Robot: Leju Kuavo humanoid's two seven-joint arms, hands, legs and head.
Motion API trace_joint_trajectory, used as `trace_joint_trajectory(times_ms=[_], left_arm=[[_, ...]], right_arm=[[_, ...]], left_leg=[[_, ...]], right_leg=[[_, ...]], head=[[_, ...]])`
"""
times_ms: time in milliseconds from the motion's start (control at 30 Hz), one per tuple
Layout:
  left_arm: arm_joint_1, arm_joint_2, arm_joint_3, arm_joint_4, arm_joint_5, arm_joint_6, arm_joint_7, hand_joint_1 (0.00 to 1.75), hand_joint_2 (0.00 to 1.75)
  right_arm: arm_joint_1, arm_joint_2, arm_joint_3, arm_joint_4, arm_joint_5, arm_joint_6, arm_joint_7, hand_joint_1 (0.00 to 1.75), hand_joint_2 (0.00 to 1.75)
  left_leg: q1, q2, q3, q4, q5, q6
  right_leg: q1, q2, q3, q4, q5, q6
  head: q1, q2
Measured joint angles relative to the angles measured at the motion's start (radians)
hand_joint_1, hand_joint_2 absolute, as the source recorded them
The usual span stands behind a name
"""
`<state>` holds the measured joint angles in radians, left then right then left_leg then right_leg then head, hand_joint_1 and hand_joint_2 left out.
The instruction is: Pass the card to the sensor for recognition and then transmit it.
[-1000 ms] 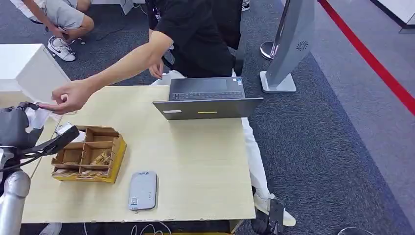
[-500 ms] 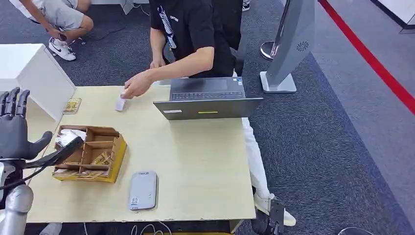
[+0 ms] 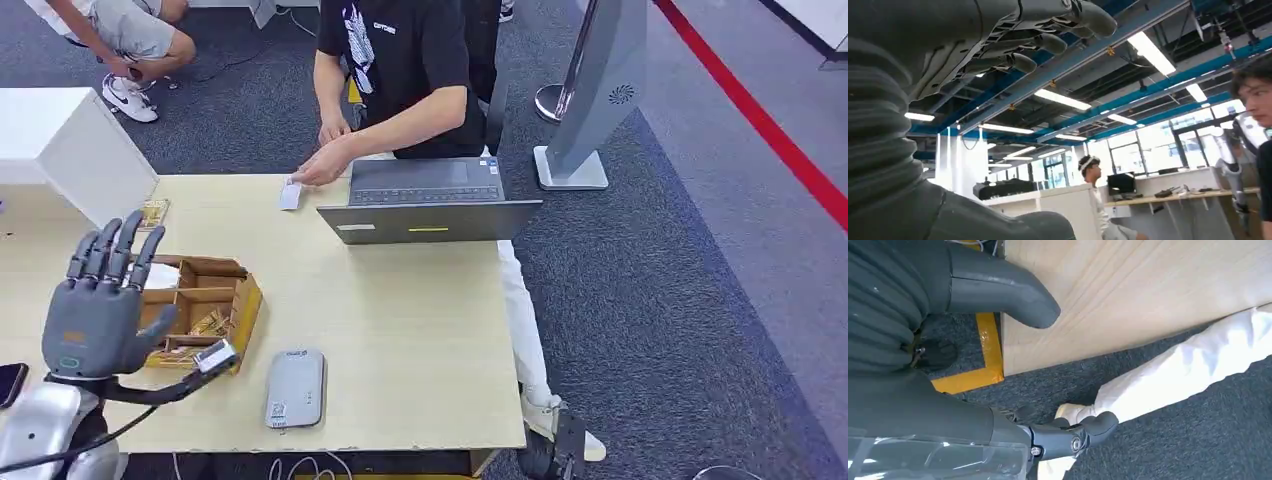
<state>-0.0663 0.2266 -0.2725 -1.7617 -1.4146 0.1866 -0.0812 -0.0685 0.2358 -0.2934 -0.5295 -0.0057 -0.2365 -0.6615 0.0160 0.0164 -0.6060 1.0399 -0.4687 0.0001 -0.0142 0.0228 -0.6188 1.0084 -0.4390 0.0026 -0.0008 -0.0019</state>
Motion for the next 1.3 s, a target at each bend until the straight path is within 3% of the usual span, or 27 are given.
trace_joint_trajectory(times_ms=[233,300,567,667,967,1133,1300], left_arm=[[0.082,-0.036,-0.094,-0.038,0.025,-0.008,-0.026,0.00,1.75],[0.113,-0.049,-0.133,-0.034,-0.006,-0.011,-0.007,0.00,1.75],[0.148,-0.045,-0.160,0.076,-0.044,-0.011,0.022,0.00,1.75],[0.149,-0.024,-0.160,0.136,-0.109,-0.015,0.048,0.00,1.75],[0.137,0.020,-0.111,0.245,-0.118,0.001,0.069,0.00,1.75],[0.094,0.107,-0.118,0.275,-0.120,0.048,0.233,0.00,1.75],[0.078,0.161,-0.136,0.287,-0.120,0.076,0.258,0.00,1.75]], right_arm=[[0.005,0.002,-0.030,-0.003,0.016,0.000,-0.001,0.00,1.75],[0.007,0.003,-0.043,-0.004,0.032,0.002,-0.002,0.00,1.75],[0.011,0.005,-0.066,-0.004,0.068,0.010,-0.002,0.00,1.75],[0.011,0.005,-0.069,-0.004,0.082,0.017,-0.001,0.00,1.75],[0.012,0.005,-0.074,-0.003,0.099,0.021,-0.002,0.00,1.75],[0.012,0.005,-0.074,-0.003,0.101,0.034,0.000,0.00,1.75],[0.012,0.005,-0.074,-0.003,0.101,0.036,0.000,0.00,1.75]], left_leg=[[-0.002,-0.004,-0.001,0.000,0.000,0.002],[-0.003,-0.004,-0.002,0.000,0.000,0.002],[-0.003,-0.009,-0.002,0.000,0.000,0.004],[-0.003,-0.009,-0.002,0.000,0.000,0.004],[-0.004,-0.011,-0.003,0.000,0.000,0.004],[-0.003,-0.011,-0.003,0.000,0.001,0.004],[-0.003,-0.011,-0.003,0.000,0.001,0.004]], right_leg=[[-0.002,-0.004,0.000,0.000,-0.001,0.002],[-0.002,-0.005,0.000,0.000,-0.002,0.003],[-0.003,-0.009,0.001,0.000,-0.003,0.005],[-0.003,-0.009,0.001,0.000,-0.003,0.005],[-0.003,-0.011,0.001,0.000,-0.003,0.005],[-0.003,-0.011,0.001,0.000,-0.003,0.005],[-0.003,-0.011,0.001,0.000,-0.003,0.005]], head=[[0.000,0.000],[0.000,0.000],[0.000,0.000],[0.000,0.000],[0.000,0.000],[0.000,0.000],[0.000,0.000]])
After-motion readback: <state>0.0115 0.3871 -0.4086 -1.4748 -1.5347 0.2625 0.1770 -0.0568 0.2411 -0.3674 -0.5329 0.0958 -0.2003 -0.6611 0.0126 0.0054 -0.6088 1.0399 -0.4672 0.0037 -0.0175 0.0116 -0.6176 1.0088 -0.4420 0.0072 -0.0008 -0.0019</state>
